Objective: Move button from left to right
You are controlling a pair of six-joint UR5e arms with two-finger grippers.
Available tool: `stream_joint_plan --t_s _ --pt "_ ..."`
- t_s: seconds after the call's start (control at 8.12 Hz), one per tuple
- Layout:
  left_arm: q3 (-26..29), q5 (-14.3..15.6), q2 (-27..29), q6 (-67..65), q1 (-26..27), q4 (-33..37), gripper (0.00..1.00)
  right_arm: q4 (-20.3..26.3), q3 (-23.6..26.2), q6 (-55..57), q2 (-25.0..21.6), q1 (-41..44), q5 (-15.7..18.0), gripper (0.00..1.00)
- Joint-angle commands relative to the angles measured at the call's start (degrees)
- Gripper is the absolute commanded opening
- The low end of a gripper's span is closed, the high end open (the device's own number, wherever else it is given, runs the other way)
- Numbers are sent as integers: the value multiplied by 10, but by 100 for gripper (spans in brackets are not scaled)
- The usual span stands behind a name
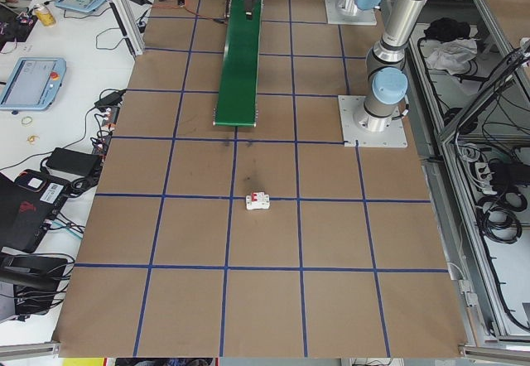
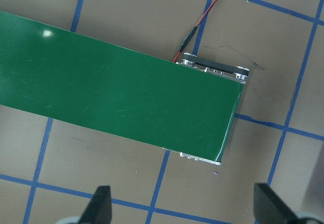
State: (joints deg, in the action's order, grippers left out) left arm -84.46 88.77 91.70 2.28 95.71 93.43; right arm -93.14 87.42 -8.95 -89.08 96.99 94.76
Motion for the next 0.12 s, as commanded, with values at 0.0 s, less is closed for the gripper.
stream_joint_plan --t_s 0.0 --pt "0 0 1 0 0 0 100 1 -4 4 5 4 2 100"
